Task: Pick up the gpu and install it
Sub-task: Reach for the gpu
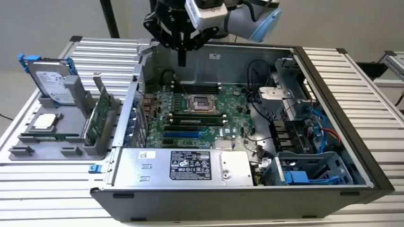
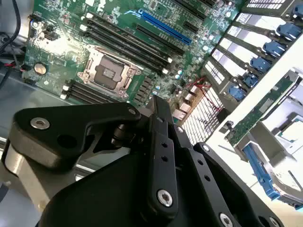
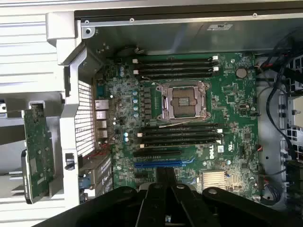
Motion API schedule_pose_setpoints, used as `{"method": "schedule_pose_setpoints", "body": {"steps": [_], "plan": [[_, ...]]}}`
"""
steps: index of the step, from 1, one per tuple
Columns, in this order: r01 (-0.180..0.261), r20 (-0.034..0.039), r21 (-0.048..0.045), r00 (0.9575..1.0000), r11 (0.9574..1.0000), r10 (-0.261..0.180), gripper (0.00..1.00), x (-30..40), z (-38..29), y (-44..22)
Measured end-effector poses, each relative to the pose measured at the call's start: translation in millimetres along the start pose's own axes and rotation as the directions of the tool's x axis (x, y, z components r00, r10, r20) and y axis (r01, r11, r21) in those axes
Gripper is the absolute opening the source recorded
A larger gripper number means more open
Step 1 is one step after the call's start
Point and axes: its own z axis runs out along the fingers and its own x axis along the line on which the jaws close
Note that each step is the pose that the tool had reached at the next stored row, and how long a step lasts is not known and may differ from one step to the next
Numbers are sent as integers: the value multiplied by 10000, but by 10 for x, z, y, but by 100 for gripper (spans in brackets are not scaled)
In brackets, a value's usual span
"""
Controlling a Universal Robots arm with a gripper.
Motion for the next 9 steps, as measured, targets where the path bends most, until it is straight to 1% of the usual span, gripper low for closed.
{"method": "schedule_pose_setpoints", "body": {"steps": [6,9], "plan": [[0,0,3,10000,10000,0,0,0,0,0],[-2,-18,4,10000,10000,2,0,0,0,0]]}}
